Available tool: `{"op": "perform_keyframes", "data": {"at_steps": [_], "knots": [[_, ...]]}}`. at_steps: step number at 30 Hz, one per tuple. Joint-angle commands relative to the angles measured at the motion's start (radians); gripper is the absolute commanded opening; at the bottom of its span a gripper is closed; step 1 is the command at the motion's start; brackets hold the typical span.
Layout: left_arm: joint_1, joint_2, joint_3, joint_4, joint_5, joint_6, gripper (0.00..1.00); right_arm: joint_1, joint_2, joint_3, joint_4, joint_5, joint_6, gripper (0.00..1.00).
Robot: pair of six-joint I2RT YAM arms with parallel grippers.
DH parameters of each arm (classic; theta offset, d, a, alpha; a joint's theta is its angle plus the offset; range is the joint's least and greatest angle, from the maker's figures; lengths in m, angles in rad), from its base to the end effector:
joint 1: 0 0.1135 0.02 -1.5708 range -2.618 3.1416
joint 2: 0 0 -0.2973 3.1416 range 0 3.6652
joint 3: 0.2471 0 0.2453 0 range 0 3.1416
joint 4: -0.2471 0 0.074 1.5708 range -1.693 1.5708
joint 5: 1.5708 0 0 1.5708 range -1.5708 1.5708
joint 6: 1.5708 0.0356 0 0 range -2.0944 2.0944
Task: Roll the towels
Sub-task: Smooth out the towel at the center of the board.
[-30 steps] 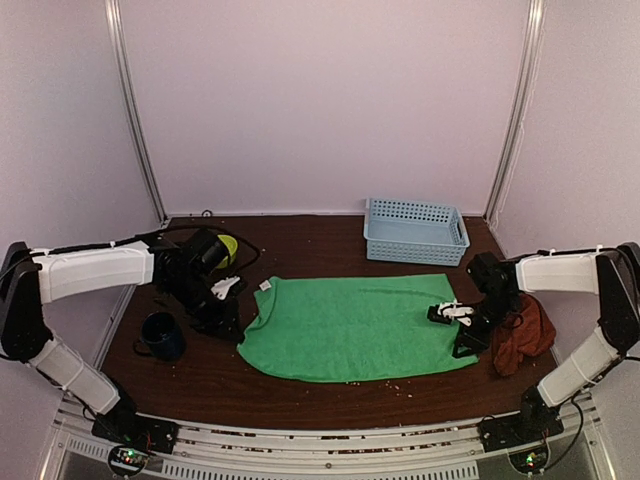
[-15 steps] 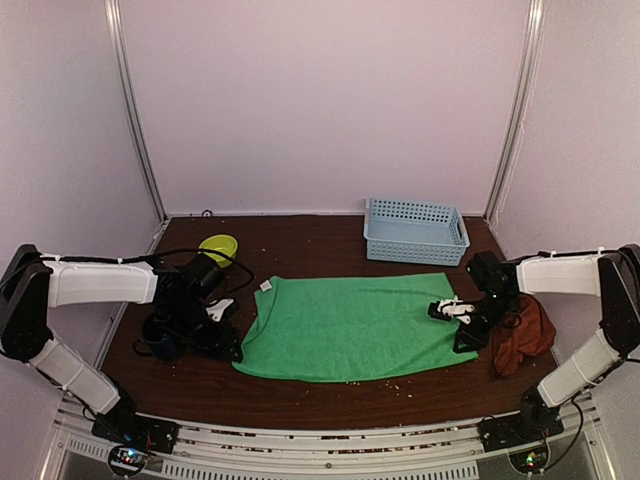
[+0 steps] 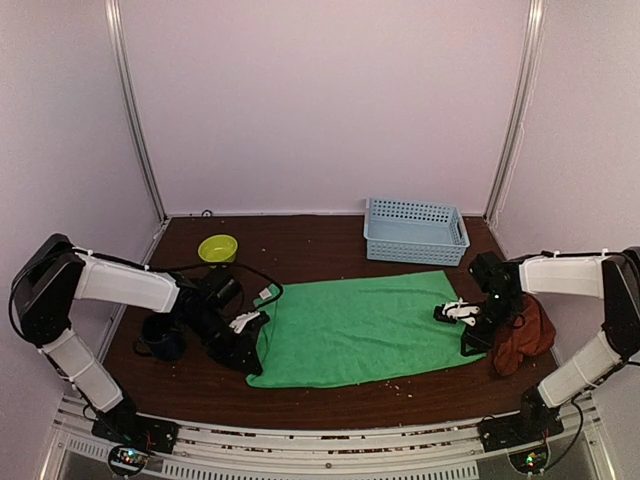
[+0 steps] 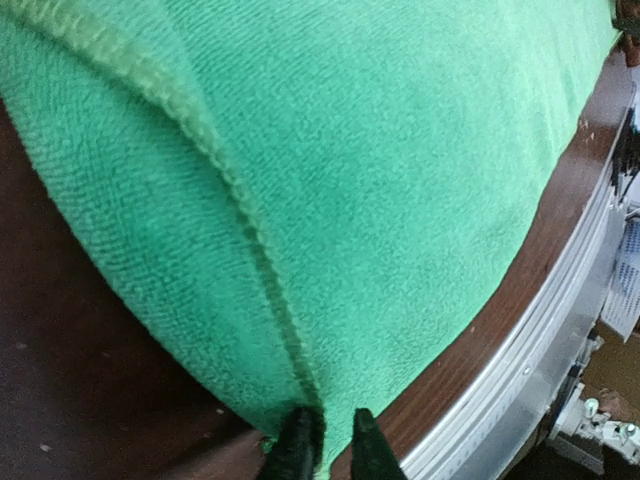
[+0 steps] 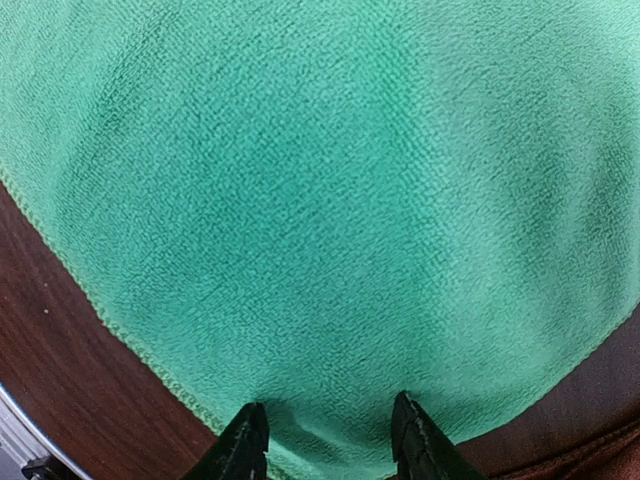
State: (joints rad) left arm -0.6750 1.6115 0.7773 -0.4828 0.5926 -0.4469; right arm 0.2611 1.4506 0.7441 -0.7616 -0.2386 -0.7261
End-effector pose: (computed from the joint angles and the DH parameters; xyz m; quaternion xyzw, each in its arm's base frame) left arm 0.1924 -0.1794 0.1745 -0.1447 -0.9384 0.3096 0.0516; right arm 0.2059 0.0637 0.1919 -0.4752 0.8703 0.1039 0.0770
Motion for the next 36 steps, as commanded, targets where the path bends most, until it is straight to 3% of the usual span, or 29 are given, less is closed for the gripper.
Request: {"op": "perform_keyframes", "data": {"at_steps": [1,9,10,11,12,13,18,22,26,31,36], "knots": [[-0.024,-0.080,0.063,-0.182,-0.004,0.012,0.00,-0.007,-0.065,0.018,-0.128,-0.026,-0.048,0.45],[-0.023,-0.210,0.075,-0.548,-0.134,-0.056,0.00,0.005,-0.174,0.097,-0.300,-0.121,-0.181,0.42],[-0.023,-0.202,0.077,-0.566,-0.137,-0.046,0.10,0.004,-0.180,0.119,-0.304,-0.134,-0.178,0.43],[-0.021,-0.189,0.090,-0.578,-0.153,-0.036,0.31,0.004,-0.176,0.144,-0.300,-0.148,-0.153,0.43],[-0.017,-0.172,0.123,-0.589,-0.196,-0.034,0.43,0.002,-0.163,0.176,-0.287,-0.163,-0.135,0.43],[-0.005,-0.148,0.172,-0.602,-0.241,-0.033,0.47,-0.003,-0.134,0.212,-0.272,-0.186,-0.096,0.42],[0.097,-0.008,0.398,-0.514,-0.379,-0.032,0.51,-0.035,0.063,0.393,-0.184,-0.203,0.082,0.36],[0.184,0.092,0.466,-0.287,-0.359,-0.063,0.41,-0.050,0.173,0.449,-0.076,-0.097,0.143,0.37],[0.212,0.259,0.563,-0.205,-0.421,-0.054,0.40,-0.043,0.236,0.441,-0.033,-0.014,0.139,0.41],[0.209,0.347,0.631,-0.159,-0.540,-0.049,0.45,-0.015,0.223,0.384,-0.019,-0.002,0.142,0.42],[0.179,0.424,0.664,-0.185,-0.534,-0.012,0.41,-0.012,0.209,0.332,0.022,0.014,0.163,0.42]]}}
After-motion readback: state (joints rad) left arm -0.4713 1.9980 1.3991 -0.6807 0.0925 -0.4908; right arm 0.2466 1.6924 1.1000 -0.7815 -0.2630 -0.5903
